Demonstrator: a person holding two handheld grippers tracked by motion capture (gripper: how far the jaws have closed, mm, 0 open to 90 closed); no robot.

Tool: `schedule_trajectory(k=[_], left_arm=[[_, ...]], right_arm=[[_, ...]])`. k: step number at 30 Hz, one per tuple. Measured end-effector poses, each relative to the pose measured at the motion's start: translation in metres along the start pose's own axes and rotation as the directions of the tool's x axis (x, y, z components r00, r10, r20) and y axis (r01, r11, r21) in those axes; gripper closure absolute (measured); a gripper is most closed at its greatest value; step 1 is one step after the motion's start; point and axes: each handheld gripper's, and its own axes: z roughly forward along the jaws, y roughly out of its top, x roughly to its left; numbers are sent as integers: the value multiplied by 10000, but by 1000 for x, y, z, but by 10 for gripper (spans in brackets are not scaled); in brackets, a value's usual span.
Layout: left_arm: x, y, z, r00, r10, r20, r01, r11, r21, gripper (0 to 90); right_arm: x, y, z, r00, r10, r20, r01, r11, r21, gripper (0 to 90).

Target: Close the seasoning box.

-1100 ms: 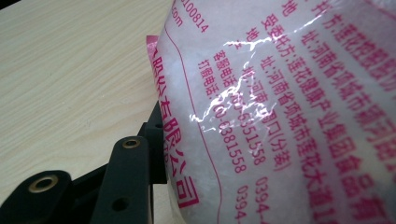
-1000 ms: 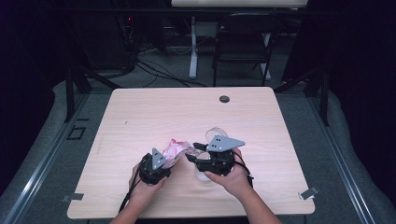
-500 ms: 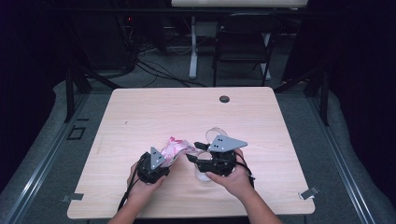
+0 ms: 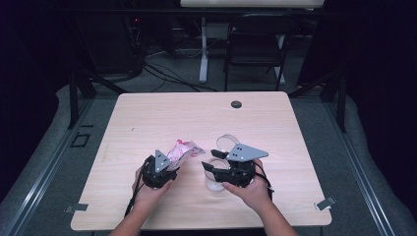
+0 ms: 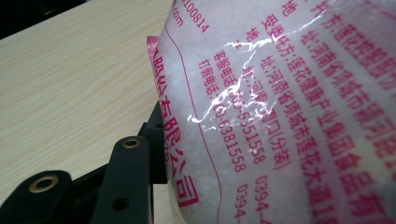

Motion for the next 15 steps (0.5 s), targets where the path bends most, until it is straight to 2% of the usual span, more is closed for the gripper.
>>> schedule_trajectory(k=[6, 10, 15], left_arm=[[4, 5, 1, 10000, -94, 30, 95, 9998, -176, 564], [3, 8, 2, 9998, 126, -120, -129, 9996, -243, 564], [1, 12, 1, 9972, 616, -416, -627, 9977, -257, 564]], right_arm=[[-3, -3, -9, 9996, 110, 265, -109, 9999, -42, 485], [-5, -6, -13, 9990, 214, 385, -213, 9998, -44, 484], [-3, -6, -17, 9986, 144, 516, -141, 9999, -65, 475]])
